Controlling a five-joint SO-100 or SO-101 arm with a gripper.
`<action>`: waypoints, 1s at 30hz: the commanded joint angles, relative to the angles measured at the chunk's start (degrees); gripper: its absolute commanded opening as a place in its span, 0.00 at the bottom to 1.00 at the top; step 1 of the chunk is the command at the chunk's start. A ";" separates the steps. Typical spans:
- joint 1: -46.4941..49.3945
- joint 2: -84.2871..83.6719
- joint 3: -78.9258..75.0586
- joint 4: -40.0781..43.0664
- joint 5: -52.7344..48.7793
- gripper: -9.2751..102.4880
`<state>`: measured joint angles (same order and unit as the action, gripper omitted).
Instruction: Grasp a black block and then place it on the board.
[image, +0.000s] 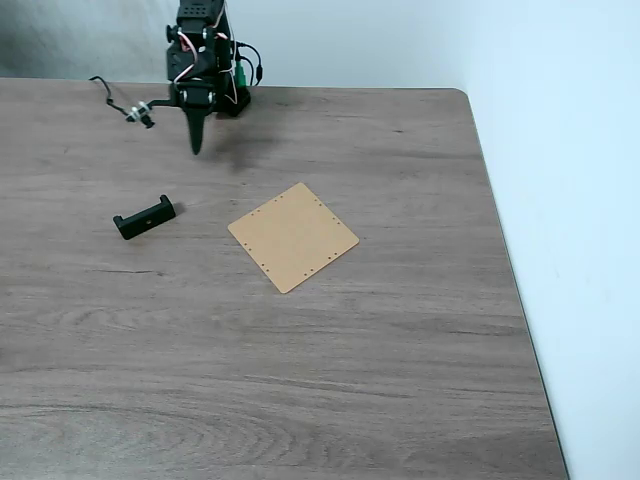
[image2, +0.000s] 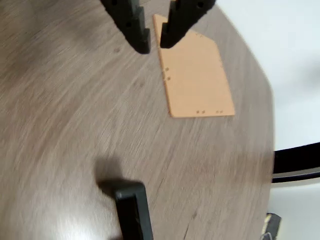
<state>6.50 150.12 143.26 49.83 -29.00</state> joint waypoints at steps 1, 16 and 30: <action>2.46 -4.57 -9.23 1.14 -5.27 0.10; 14.24 -32.61 -25.66 -2.29 -14.41 0.29; 16.08 -46.32 -31.55 -3.87 -16.00 0.29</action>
<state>22.15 103.18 114.35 46.58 -44.21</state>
